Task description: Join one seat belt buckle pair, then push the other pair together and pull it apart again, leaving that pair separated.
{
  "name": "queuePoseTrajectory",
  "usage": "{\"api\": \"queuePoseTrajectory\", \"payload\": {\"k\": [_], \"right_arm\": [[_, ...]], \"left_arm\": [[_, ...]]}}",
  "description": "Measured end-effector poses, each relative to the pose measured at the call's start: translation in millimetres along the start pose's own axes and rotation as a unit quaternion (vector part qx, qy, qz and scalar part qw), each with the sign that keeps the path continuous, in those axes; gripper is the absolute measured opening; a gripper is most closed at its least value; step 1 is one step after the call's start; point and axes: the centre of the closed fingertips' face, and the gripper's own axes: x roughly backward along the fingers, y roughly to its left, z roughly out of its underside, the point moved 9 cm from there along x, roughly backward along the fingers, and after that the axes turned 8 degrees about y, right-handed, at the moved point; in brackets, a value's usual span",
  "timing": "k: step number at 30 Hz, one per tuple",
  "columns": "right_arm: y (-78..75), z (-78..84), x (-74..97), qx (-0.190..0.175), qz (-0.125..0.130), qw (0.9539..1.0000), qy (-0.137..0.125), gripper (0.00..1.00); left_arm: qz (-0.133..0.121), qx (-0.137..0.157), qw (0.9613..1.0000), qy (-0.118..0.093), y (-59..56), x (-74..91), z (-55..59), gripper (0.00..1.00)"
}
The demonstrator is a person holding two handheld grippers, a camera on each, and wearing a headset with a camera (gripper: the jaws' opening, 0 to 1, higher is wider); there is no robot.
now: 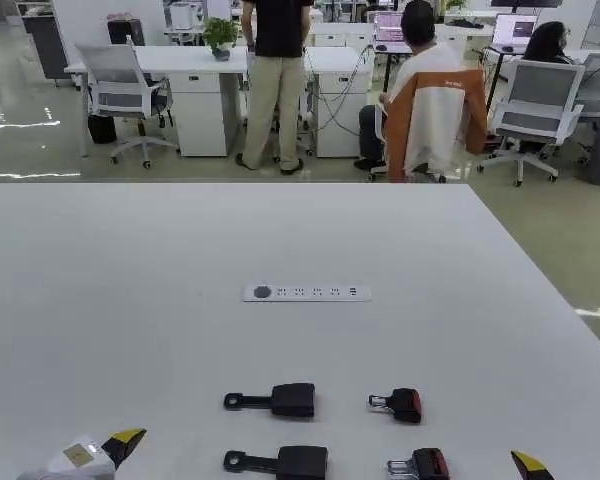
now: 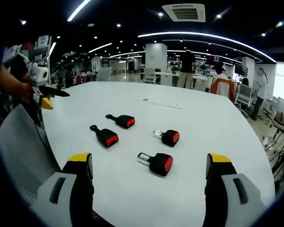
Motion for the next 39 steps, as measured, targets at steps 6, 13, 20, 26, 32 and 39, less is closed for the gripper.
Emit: {"api": "queuePoseTrajectory", "payload": {"k": [6, 13, 20, 26, 32, 39], "right_arm": [[0.4, 0.9, -0.3, 0.000, 0.000, 1.0000, 0.001, 0.99], [-0.6, 1.9, -1.1, 0.000, 0.000, 1.0000, 0.000, 0.99], [0.0, 1.1, -1.2, -0.001, -0.001, 1.0000, -0.001, 0.99], [0.3, -0.6, -0.1, -0.001, -0.001, 1.0000, -0.001, 0.99], [-0.5, 0.7, -1.3, -0.001, 0.000, 1.0000, -0.001, 0.99], [-1.7, 2.9, -3.3, -0.002, -0.001, 1.0000, 0.001, 0.99]], "left_arm": [[-0.001, -0.001, 1.0000, 0.000, 0.4, -0.1, 0.6, 1.00], [-0.002, -0.001, 1.0000, 0.000, 2.1, 0.3, 1.1, 1.00], [-0.001, -0.003, 1.0000, 0.000, -0.3, 0.5, -0.7, 1.00], [0.000, -0.003, 1.0000, 0.001, -0.5, 0.0, -1.3, 1.00], [0.000, -0.004, 1.0000, 0.001, 0.6, -0.7, -0.9, 1.00], [0.001, -0.005, 1.0000, 0.001, -2.5, -0.7, -3.2, 1.00]]}}
